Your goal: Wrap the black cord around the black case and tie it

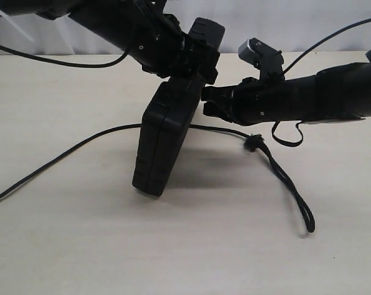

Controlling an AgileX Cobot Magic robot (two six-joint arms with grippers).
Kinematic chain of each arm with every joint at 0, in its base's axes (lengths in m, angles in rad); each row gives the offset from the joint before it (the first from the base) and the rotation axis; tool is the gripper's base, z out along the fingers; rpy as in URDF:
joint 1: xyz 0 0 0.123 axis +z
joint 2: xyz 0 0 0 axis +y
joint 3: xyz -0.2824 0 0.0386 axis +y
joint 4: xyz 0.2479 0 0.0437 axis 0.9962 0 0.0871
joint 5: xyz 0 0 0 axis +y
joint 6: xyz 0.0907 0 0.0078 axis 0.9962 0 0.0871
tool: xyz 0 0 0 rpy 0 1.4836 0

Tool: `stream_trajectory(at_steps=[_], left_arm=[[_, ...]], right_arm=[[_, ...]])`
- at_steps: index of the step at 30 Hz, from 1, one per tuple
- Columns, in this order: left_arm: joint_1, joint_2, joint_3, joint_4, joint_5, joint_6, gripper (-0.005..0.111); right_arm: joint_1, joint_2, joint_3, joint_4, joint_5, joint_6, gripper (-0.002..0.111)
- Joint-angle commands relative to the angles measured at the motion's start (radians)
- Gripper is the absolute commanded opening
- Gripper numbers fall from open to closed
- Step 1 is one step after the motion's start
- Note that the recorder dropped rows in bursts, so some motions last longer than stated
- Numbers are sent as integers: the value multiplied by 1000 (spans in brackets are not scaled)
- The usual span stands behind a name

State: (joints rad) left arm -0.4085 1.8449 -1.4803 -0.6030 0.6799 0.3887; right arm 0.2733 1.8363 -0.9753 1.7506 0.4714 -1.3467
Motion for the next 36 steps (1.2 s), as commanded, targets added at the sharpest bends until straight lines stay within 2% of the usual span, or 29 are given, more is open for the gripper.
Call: stream_trajectory(at_steps=[1,8,15,24,32,36], left_arm=[[-5,-3,2,-19,-35,3,59],[-5,-19,2,-28,-91,3,59],[-5,-19,2,-121,-71,7,58],[-5,-19,2,-120,-91,12,58],[-5,-70,2,-110,-179,162,58],[-5,-160,2,11,-161,291,58]], right_arm=[[-4,-1,4,-6,-85,2,5],[-4,-1,9,-6,-105,2,5],[-4,-1,10,-6,-105,2,5],[-4,-1,10,-6,-105,2,5],[-4,-1,10,-6,-105,31,5],[-4,-1,10,-6,-105,32,5]])
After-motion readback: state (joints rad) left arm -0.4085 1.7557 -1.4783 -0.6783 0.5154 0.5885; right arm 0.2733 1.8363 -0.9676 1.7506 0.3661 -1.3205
